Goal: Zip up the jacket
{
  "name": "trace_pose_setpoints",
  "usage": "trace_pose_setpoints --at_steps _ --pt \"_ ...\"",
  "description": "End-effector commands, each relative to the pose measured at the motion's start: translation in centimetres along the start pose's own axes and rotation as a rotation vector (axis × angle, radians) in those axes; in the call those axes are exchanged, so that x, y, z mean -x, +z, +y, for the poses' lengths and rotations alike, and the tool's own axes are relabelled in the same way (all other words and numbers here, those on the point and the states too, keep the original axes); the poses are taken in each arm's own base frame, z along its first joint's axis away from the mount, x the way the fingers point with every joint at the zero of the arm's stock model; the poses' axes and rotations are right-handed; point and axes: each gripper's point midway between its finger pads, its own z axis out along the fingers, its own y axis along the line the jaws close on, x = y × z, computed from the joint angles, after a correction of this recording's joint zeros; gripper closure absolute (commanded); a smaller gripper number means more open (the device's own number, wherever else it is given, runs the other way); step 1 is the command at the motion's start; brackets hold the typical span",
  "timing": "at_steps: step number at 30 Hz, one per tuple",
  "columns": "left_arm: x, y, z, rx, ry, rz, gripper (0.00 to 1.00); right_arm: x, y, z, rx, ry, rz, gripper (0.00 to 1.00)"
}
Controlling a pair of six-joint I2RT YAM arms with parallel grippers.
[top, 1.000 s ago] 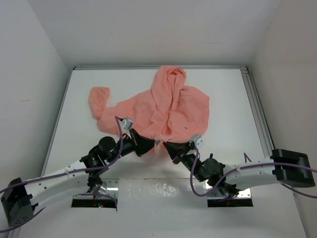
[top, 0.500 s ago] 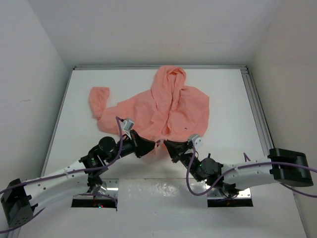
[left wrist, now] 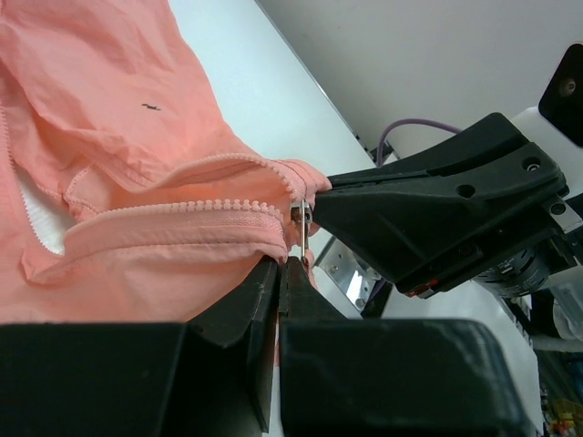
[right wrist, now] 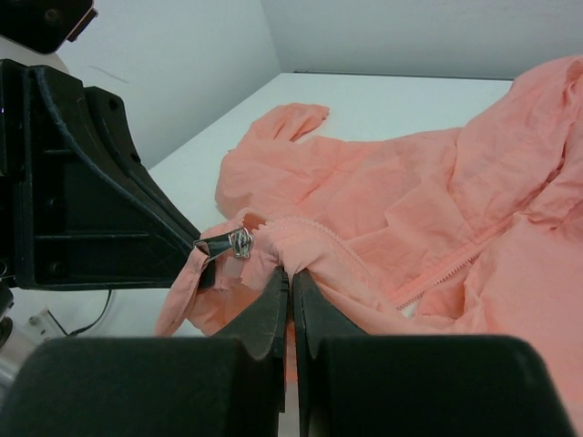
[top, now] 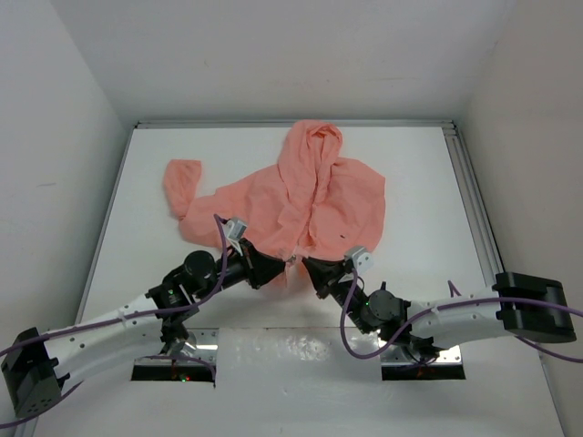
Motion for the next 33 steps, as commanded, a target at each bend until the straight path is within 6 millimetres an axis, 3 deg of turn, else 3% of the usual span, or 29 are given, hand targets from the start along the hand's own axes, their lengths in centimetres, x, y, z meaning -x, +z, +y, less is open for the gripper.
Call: trace_pose_setpoints --at_steps 1,23,33 --pt "2.1 0.3 -1.3 -0.023 0.018 -0.050 1.00 1.2 0.3 -0.1 -0.023 0.022 -0.034 1.00" --pt "1.9 0.4 -1.0 -0.006 0.028 -0.036 1.00 -0.2 0.3 -0.6 -0.040 -0.044 0.011 1.00" --pt "2.2 0.6 -2.3 -0.061 0.005 -0.032 1.00 -0.3 1.5 1.3 -0.003 -0.055 0.011 1.00"
